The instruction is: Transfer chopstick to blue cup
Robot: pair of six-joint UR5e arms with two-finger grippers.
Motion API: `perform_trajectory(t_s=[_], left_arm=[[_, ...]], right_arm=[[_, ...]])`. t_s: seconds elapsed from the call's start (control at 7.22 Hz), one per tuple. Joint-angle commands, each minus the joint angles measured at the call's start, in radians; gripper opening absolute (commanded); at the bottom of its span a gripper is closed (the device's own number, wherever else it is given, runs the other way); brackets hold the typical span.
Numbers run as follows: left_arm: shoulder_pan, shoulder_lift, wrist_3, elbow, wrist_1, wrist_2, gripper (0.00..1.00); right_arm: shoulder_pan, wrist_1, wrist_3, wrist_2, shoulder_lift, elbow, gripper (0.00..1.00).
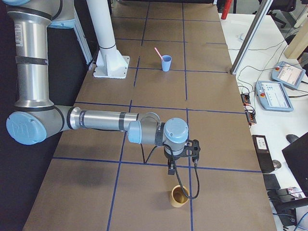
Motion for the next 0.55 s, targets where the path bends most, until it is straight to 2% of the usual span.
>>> perform_trajectory(t_s=[0.0,0.42], left_arm=[[0.000,0.000,-0.001,-0.001,0.000,-0.001,1.00],[0.000,0.000,0.000,0.000,0.000,-0.001,1.00]], right_arm=[[0.000,0.001,0.000,-0.002,0.001,-0.001,1.00],[0.000,0.003,0.002,0.000,0.003,0.004,1.00]])
